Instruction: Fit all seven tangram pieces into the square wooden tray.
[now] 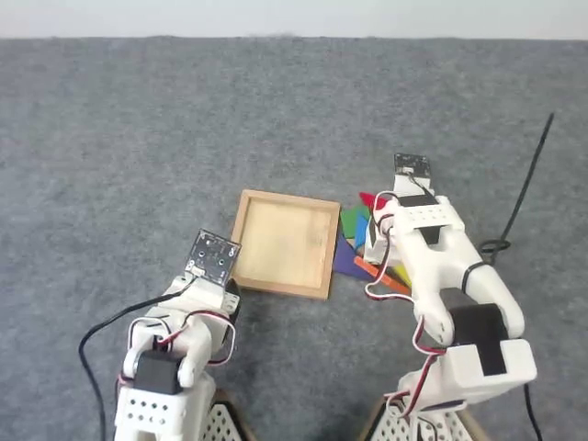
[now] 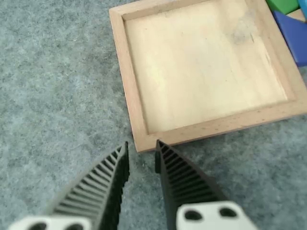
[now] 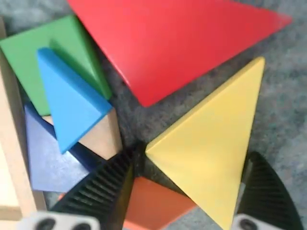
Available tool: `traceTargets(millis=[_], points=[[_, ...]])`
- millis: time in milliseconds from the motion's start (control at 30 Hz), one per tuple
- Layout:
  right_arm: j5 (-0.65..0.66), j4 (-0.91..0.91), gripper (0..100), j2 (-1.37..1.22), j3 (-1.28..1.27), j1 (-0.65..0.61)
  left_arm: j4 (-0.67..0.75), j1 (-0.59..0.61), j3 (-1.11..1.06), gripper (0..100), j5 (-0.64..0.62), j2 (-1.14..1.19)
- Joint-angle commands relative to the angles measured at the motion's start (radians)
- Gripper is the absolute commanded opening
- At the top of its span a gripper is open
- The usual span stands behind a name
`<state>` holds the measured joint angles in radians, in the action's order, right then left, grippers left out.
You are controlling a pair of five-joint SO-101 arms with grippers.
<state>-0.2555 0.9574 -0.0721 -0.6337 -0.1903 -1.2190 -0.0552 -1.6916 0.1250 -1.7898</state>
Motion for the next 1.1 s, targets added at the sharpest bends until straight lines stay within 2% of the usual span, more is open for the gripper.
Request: traceTargets(millis=[0, 333, 600, 833, 1067], points=[[0.012, -0.002, 27.7, -0.008, 0.021, 0.012, 0.003, -0.002, 0.007, 9, -0.006, 0.002], [0.014, 0.038, 25.8, 0.001, 0.046, 0.031, 0.003, -0.002, 0.007, 9, -0.006, 0.002], [0.049, 0.07, 25.7, 0.177, 0.054, 0.104, 0.003, -0.002, 0.007, 9, -0.006, 0.002], [0.025, 0.097, 26.1, 0.223, 0.055, 0.099, 0.003, -0.002, 0.007, 9, -0.006, 0.002], [-0.094, 0.093, 37.5, 0.217, 0.055, 0.099, 0.003, -0.002, 0.007, 9, -0.006, 0.002]])
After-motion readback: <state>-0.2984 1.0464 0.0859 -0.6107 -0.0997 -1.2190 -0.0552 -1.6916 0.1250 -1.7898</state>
